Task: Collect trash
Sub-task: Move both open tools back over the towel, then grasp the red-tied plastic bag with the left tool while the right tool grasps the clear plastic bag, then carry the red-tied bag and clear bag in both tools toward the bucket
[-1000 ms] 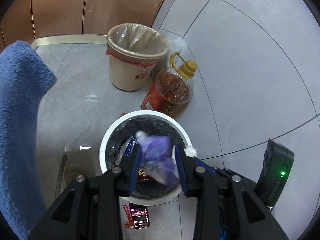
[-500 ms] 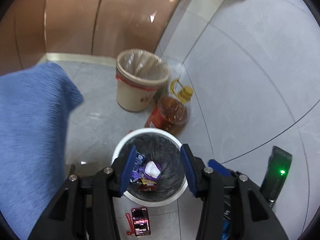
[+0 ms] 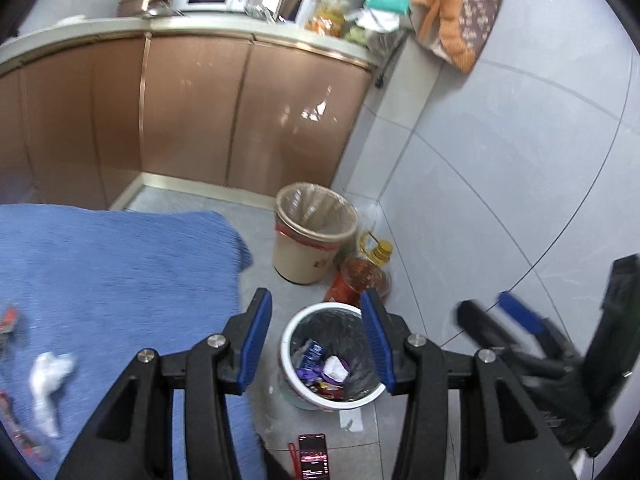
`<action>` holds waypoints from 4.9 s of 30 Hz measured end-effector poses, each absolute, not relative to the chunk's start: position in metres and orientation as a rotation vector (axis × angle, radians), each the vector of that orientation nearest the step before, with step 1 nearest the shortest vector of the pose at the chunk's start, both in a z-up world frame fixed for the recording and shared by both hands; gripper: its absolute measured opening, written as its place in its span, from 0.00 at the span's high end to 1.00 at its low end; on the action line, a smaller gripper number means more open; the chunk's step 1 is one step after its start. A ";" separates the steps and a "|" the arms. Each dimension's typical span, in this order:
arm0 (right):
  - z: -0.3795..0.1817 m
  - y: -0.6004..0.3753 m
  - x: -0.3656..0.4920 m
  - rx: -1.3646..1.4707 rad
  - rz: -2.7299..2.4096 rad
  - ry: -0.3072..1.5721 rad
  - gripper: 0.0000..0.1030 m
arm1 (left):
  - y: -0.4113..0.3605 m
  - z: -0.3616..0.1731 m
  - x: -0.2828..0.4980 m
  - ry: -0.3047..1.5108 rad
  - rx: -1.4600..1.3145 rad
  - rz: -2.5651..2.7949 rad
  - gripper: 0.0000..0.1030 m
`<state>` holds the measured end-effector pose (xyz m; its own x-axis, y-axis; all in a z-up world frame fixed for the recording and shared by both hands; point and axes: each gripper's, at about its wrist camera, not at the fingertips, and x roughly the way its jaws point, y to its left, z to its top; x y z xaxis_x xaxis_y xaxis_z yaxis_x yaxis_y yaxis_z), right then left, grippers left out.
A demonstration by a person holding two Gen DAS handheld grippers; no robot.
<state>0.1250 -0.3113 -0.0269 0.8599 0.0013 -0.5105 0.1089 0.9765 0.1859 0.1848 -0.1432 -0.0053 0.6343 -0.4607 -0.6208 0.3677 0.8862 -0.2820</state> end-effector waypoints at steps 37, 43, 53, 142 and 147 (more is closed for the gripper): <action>0.006 -0.085 0.125 0.157 0.372 0.578 0.14 | 0.178 -0.040 0.102 0.764 -0.271 -0.051 0.51; -0.045 -0.044 0.162 0.164 0.465 0.776 0.31 | 0.203 -0.096 0.118 0.945 -0.398 -0.046 0.54; -0.107 -0.002 0.208 0.211 0.506 0.989 0.44 | 0.201 -0.132 0.143 1.056 -0.458 -0.063 0.69; -0.112 -0.348 0.159 0.352 0.053 0.877 0.86 | -0.200 -0.048 0.222 0.910 0.092 -0.414 0.90; -0.169 -0.378 0.176 0.376 -0.010 0.967 0.86 | -0.257 -0.099 0.257 0.968 0.172 -0.440 0.90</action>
<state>0.1764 -0.3780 -0.1688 0.5729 0.1578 -0.8043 0.1747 0.9352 0.3079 0.2572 -0.2569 -0.0993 0.4873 -0.2844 -0.8257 0.4352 0.8988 -0.0528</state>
